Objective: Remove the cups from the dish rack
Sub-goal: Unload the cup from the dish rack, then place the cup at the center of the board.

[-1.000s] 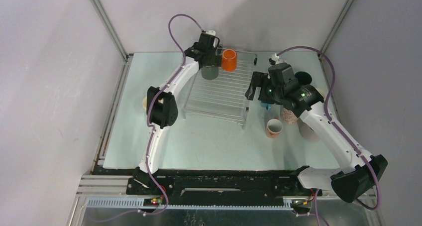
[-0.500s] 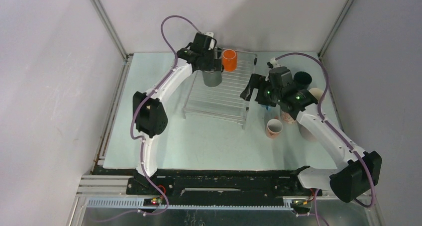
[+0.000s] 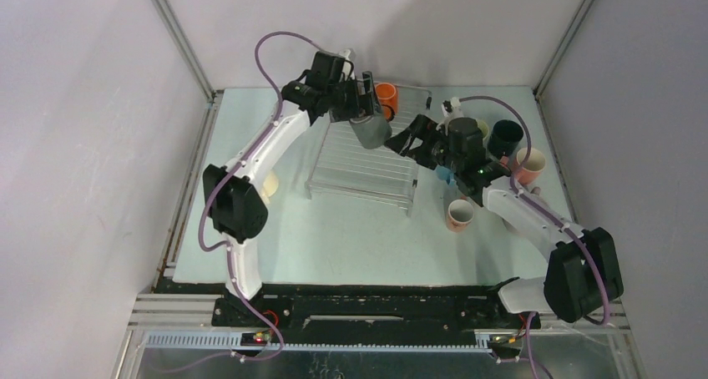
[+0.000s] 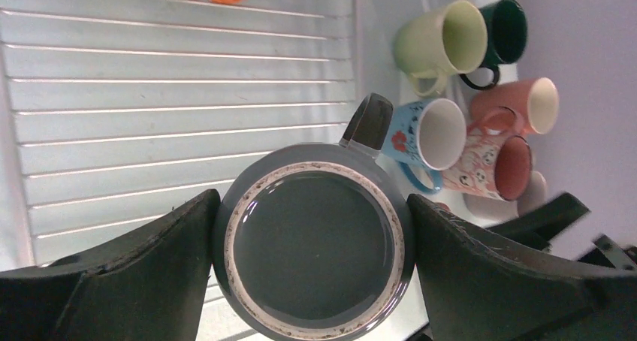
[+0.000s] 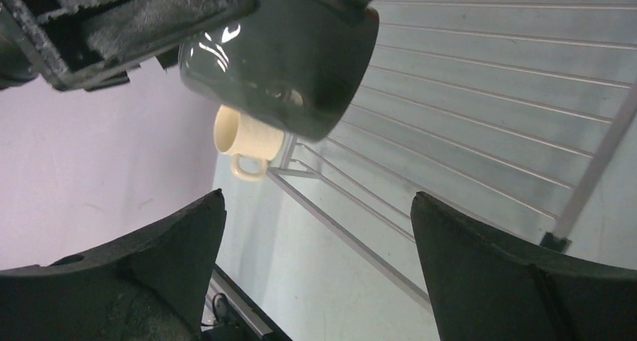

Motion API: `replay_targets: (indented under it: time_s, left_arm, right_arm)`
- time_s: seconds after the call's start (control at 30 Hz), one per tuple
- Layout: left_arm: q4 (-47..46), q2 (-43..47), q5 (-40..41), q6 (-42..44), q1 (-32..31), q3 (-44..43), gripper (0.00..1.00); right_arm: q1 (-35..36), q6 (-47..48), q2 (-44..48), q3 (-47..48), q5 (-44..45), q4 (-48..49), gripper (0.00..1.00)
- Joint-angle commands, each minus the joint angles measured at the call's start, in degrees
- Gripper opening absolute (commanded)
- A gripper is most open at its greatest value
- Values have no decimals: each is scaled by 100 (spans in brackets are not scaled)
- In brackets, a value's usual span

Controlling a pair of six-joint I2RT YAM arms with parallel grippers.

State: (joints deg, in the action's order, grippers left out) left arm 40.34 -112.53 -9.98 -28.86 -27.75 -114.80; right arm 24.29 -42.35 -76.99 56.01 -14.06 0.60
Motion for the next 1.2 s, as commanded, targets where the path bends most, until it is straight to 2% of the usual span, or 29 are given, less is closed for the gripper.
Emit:
replay_targets:
  time_s: [0.0, 0.47, 0.7, 0.83, 0.97, 1.17]
  left_arm:
    - [-719, 707, -705, -604, -20, 318, 47]
    - [-1317, 1093, -1422, -1283, -20, 791, 47]
    - [-2127, 1294, -1988, -1973, 14, 1322, 47]
    - [-2889, 1430, -2347, -2579, 31, 1832, 47]
    - [-4090, 1542, -2685, -3423, 48, 2463, 46]
    - [-5526, 1637, -2858, -4458, 76, 3252, 46]
  right_arm:
    - [-120, -563, -83, -218, -336, 1602, 100]
    - [-322, -1337, -386, -421, -804, 2881, 100]
    - [-422, -1856, -404, -510, -1154, 3618, 93]
    - [-474, -2119, -378, -565, -1309, 4045, 87]
    - [-503, -2346, -362, -567, -1442, 4327, 78]
    - [-522, -2524, -229, -635, -1536, 4524, 49]
